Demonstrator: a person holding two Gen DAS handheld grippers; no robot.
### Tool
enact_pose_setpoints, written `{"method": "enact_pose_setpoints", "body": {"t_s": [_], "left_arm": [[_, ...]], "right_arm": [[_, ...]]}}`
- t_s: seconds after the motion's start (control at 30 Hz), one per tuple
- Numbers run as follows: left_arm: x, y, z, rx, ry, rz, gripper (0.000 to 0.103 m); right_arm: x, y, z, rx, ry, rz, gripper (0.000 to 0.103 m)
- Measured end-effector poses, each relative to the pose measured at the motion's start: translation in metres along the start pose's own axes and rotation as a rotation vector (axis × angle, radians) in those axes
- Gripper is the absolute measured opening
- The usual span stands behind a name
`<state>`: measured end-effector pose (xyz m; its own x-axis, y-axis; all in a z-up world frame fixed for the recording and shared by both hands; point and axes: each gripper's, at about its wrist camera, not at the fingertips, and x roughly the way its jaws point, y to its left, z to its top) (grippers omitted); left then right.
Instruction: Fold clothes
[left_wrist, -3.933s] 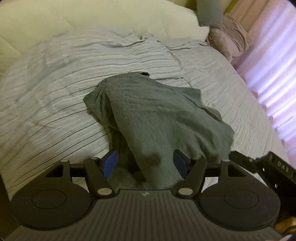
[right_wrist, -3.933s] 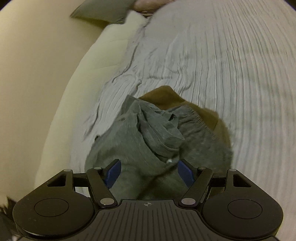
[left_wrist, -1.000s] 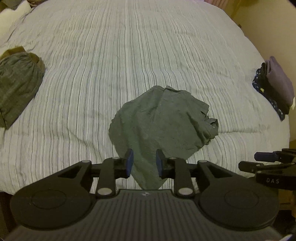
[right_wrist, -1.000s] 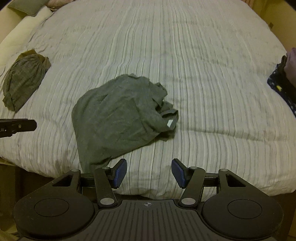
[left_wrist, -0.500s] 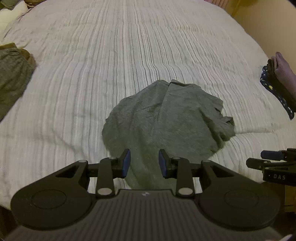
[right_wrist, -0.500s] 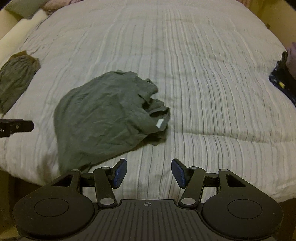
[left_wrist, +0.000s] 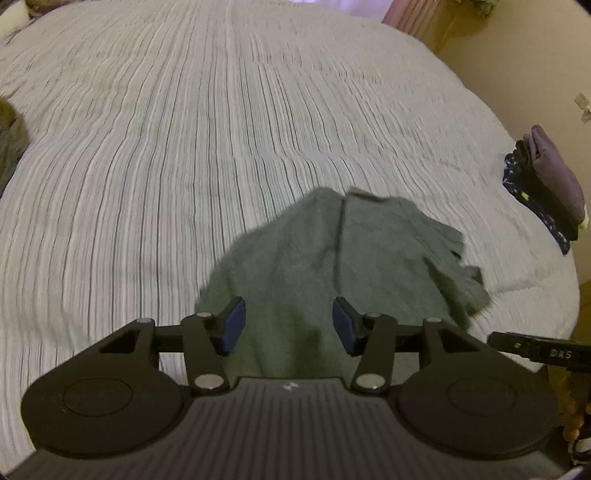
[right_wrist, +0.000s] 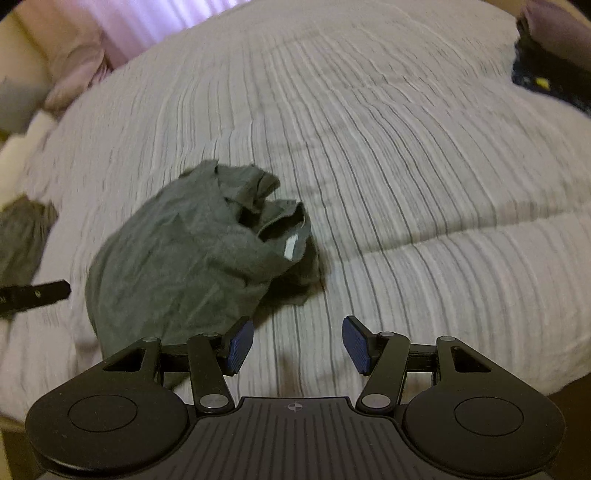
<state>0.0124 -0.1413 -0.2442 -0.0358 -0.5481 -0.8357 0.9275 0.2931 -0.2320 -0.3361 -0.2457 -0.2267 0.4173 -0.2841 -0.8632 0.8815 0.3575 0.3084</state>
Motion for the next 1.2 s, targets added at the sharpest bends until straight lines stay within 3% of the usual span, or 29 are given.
{"method": "enact_pose_setpoints", "body": {"t_s": [0.1, 0.17, 0.27, 0.3, 0.4, 0.43, 0.47, 0.53, 0.63, 0.77, 0.9, 1.03, 1.13, 1.17, 1.2], "left_arm": [[0.025, 0.014, 0.011, 0.030, -0.067, 0.030, 0.053], [0.044, 0.023, 0.016, 0.040, -0.081, 0.005, 0.057], [0.072, 0.034, 0.017, 0.040, -0.080, -0.046, 0.053], [0.078, 0.036, 0.014, 0.027, -0.083, -0.074, 0.048], [0.087, 0.041, 0.002, -0.021, -0.100, -0.175, 0.011], [0.086, 0.042, -0.003, -0.041, -0.116, -0.201, 0.007], [0.083, 0.042, -0.007, -0.057, -0.134, -0.222, 0.007], [0.071, 0.041, -0.015, -0.060, -0.180, -0.234, 0.005], [0.040, 0.040, -0.023, -0.080, -0.257, -0.244, 0.004], [-0.010, 0.045, -0.011, -0.087, -0.391, -0.200, 0.004], [-0.090, 0.039, 0.017, -0.077, -0.613, -0.167, 0.004], [-0.175, 0.019, 0.038, -0.033, -0.850, -0.134, 0.004], [-0.235, -0.020, 0.035, 0.048, -0.998, -0.183, 0.004], [-0.247, -0.035, 0.031, 0.080, -1.016, -0.217, 0.004], [-0.248, -0.055, 0.023, 0.127, -0.988, -0.263, 0.004]], "right_arm": [[0.018, -0.014, -0.003, 0.078, -0.067, 0.056, 0.057], [0.028, -0.021, -0.004, 0.115, -0.118, 0.113, 0.057], [0.042, -0.030, -0.004, 0.151, -0.184, 0.203, 0.057], [0.046, -0.031, -0.004, 0.154, -0.200, 0.220, 0.057], [0.055, -0.033, -0.006, 0.119, -0.250, 0.258, 0.055], [0.055, -0.033, -0.007, 0.100, -0.269, 0.262, 0.045], [0.055, -0.033, -0.008, 0.082, -0.287, 0.267, 0.022], [0.052, -0.032, -0.009, 0.071, -0.303, 0.261, 0.014], [0.039, -0.027, -0.008, 0.046, -0.335, 0.262, 0.012], [0.010, -0.007, 0.007, -0.048, -0.430, 0.289, 0.011], [-0.016, 0.019, 0.042, -0.112, -0.551, 0.356, 0.010], [-0.046, 0.053, 0.089, -0.149, -0.663, 0.512, 0.010], [-0.076, 0.068, 0.111, -0.151, -0.758, 0.592, 0.011], [-0.088, 0.069, 0.116, -0.150, -0.769, 0.597, 0.022], [-0.098, 0.067, 0.115, -0.143, -0.777, 0.573, 0.052]]}}
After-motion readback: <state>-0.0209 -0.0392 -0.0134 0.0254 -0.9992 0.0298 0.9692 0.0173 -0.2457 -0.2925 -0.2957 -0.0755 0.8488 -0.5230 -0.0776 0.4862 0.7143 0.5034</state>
